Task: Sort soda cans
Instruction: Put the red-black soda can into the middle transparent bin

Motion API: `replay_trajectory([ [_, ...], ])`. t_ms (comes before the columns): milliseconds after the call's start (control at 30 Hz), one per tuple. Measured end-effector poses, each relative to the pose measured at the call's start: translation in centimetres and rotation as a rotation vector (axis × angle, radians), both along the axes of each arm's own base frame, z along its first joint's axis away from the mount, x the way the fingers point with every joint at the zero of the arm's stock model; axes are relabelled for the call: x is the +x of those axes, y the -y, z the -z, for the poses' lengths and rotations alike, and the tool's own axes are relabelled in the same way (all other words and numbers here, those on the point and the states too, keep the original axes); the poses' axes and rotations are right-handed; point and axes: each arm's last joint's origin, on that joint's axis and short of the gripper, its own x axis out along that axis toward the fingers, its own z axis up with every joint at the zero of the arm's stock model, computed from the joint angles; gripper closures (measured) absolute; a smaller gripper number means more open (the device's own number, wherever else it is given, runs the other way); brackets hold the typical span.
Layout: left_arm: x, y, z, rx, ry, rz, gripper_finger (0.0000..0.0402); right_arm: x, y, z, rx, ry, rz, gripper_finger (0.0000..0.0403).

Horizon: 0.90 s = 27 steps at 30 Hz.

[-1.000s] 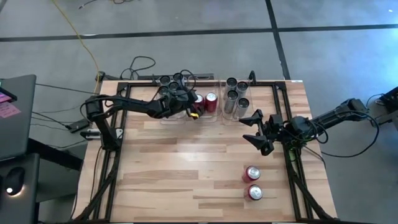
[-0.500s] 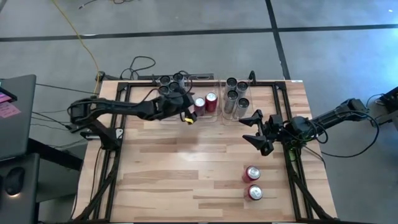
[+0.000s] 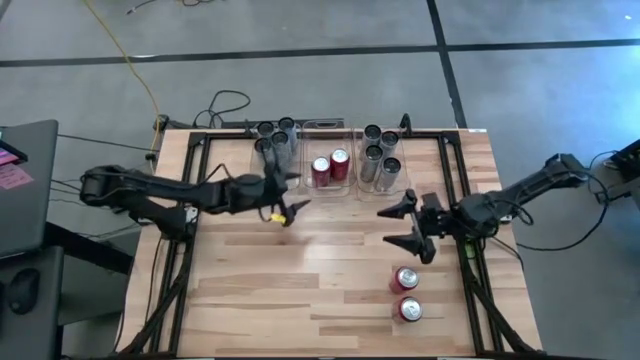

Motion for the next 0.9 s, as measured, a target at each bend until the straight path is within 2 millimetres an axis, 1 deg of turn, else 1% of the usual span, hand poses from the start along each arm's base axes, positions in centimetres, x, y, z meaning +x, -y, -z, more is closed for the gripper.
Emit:
replay_trajectory([
  [33, -0.3, 0.5, 0.3, 0.0, -0.011, 0.017, 0.0022, 0.0, -0.3, -0.3, 0.008, -0.045, 0.01, 0.0043],
  [100, -0.6, 1.2, 0.1, 0.0, -0.007, 0.046, 0.0022, -0.2, -0.6, -1.0, 0.056, -0.141, 0.058, 0.0043],
  [200, -0.7, 1.8, 0.1, 0.018, -0.025, 0.075, 0.0022, -0.4, -0.7, -1.7, 0.183, -0.308, 0.144, 0.0043],
  [300, -0.7, 2.3, 0.3, 0.025, -0.042, 0.094, 0.0022, -0.4, -1.0, -1.4, 0.299, -0.488, 0.217, 0.0043],
  [367, -0.7, 2.4, 0.1, 0.014, -0.018, 0.095, 0.0022, -0.4, -1.5, -1.2, 0.37, -0.587, 0.252, 0.0044],
  [467, -0.6, 2.4, 0.1, 0.011, -0.014, 0.093, 0.0022, 0.1, -2.4, -0.6, 0.46, -0.762, 0.267, 0.0049],
  [533, -0.6, 2.4, -0.1, 0.01, 0.002, 0.094, 0.0022, 0.6, -3.1, 0.2, 0.495, -0.883, 0.278, 0.0053],
  [633, -0.4, 2.4, -0.6, 0.01, 0.019, 0.094, 0.0022, 1.5, -4.1, 1.0, 0.527, -1.02, 0.298, 0.0061],
  [767, -0.2, 2.4, -1.6, 0.01, 0.046, 0.094, 0.0022, 2.5, -5.2, 2.4, 0.53, -1.219, 0.35, 0.007],
  [900, 0.0, 2.4, -2.1, 0.013, 0.059, 0.094, 0.0022, 3.2, -6.1, 3.1, 0.512, -1.363, 0.369, 0.0073],
])
